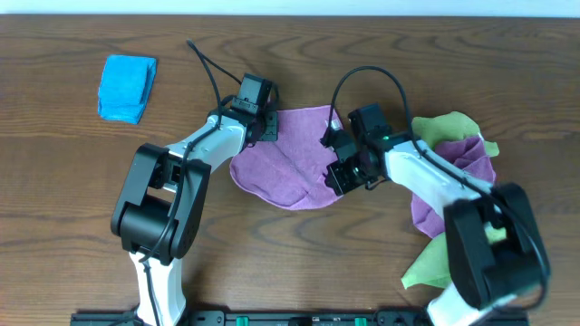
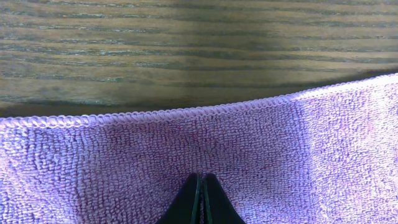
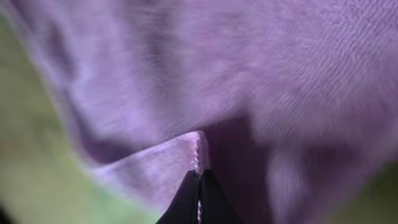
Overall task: Fold the cloth
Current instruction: 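Pull the purple cloth corners with both grippers to spread it flat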
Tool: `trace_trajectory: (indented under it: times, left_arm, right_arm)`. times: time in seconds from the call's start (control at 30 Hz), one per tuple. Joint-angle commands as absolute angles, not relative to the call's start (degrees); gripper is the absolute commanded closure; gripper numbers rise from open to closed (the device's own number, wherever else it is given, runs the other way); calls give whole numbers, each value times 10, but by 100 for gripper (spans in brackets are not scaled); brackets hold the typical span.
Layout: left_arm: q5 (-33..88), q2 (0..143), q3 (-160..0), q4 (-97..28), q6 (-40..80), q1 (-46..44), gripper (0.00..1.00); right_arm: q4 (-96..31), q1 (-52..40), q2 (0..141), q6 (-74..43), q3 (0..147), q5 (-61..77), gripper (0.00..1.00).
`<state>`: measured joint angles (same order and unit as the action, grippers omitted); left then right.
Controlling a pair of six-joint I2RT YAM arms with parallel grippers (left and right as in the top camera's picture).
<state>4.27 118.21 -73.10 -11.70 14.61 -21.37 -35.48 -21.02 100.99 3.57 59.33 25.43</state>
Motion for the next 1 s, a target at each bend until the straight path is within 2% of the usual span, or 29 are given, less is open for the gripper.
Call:
trace_trajectory:
  times: [0.0, 0.23, 0.27, 0.3, 0.33, 0.37, 0.5, 0.57, 0.6, 0.63, 0.67, 0.7, 0.97]
  left_arm:
    - [30, 1217, -711, -146, 150, -210, 94]
    - [21, 1217, -711, -147, 155, -210, 94]
    - [22, 1217, -711, -147, 155, -210, 94]
    - [22, 1217, -711, -147, 155, -210, 94]
    - [22, 1217, -711, -148, 155, -210, 94]
    - [22, 1217, -712, -149, 155, -210, 95]
    - [24, 1217, -724, -170, 155, -210, 94]
    - [24, 1217, -738, -190, 154, -210, 95]
    - [24, 1217, -750, -206, 154, -210, 94]
    - [24, 1217, -761, -222, 154, -210, 94]
    - [24, 1217, -780, -247, 154, -210, 94]
    - [24, 1216, -803, -279, 154, -210, 94]
    - [-8, 1151, -933, -429, 154, -210, 94]
  right_arm:
    - [-387, -229, 936, 9, 599, 271, 98]
    - [-485, -277, 875, -19, 599, 256, 96]
    - [-493, -284, 875, -20, 599, 250, 84]
    - [-500, -290, 875, -22, 599, 239, 57]
    - [-503, -293, 875, -29, 599, 225, 39]
    - [-505, -296, 875, -36, 599, 213, 33]
    - [-492, -292, 874, -43, 599, 208, 28]
    - [-471, -288, 874, -43, 600, 208, 36]
    - [-456, -287, 874, -43, 600, 208, 51]
    - [-440, -287, 874, -43, 600, 207, 80]
    - [-418, -287, 874, -43, 600, 199, 96]
    - [-396, -287, 874, -43, 600, 184, 99]
    - [-319, -271, 913, -60, 600, 136, 99]
